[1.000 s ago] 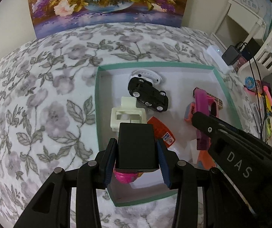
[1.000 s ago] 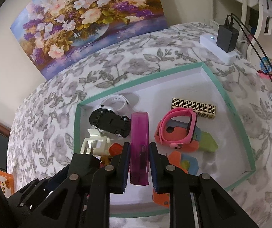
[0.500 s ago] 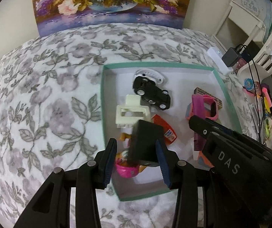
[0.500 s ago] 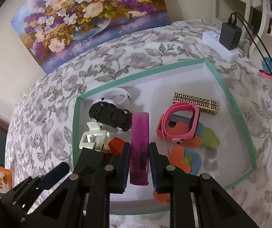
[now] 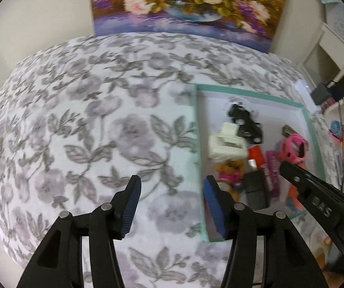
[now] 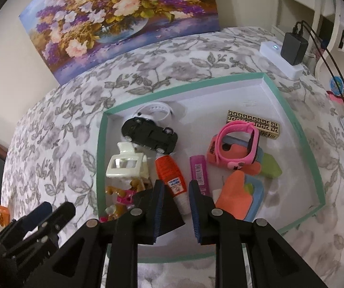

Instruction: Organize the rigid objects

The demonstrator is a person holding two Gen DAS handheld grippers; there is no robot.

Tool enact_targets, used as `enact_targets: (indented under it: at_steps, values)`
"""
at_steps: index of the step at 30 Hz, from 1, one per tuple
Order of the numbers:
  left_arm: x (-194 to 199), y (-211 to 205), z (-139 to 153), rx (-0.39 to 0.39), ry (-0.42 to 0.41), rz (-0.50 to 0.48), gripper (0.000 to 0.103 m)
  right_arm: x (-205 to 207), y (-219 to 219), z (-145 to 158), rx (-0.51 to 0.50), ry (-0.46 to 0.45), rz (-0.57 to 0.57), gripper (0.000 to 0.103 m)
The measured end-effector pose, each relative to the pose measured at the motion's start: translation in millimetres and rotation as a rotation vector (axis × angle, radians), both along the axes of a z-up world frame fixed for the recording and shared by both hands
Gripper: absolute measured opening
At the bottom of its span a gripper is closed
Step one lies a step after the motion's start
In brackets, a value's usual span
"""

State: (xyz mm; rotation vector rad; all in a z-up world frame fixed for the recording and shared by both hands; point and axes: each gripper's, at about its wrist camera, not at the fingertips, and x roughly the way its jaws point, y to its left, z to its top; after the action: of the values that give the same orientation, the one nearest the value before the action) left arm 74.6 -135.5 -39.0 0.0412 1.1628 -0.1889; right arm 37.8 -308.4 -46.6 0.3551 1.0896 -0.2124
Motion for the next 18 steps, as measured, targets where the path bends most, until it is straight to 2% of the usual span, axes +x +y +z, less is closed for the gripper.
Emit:
enact_targets:
  at_steps: [5, 8, 11, 13, 15, 18]
  values:
    - [-0.5, 18.5, -7.1, 0.028, 0.023, 0.055, 0.06, -5.4, 16.0, 1.9, -0.023, 0.008, 0.037, 0.049]
    - [-3.9, 26.6, -9.7, 0.048, 0.024, 0.071, 0.077, -10.9, 24.6, 3.9, -0.038, 0.006, 0.053, 0.052]
    - [-9.3, 34.5, -9.5, 0.051, 0.014, 0.087, 0.077, -17.2, 33.0, 4.8, -0.051, 0.008, 0.071, 0.059]
    - [-12.8, 38.8, -9.7, 0.052, 0.011, 0.093, 0.077, -20.6, 37.3, 4.1, -0.052, 0.011, 0.08, 0.06]
    - [-16.7, 43.2, -10.1, 0.059, 0.006, 0.1, 0.084, -23.4, 40.4, 3.6, -0.055, 0.013, 0.087, 0.061]
    - [-21.5, 48.6, -9.2, 0.064, -0.004, 0.107, 0.084, -28.7, 46.5, 4.2, -0.065, 0.011, 0.099, 0.068]
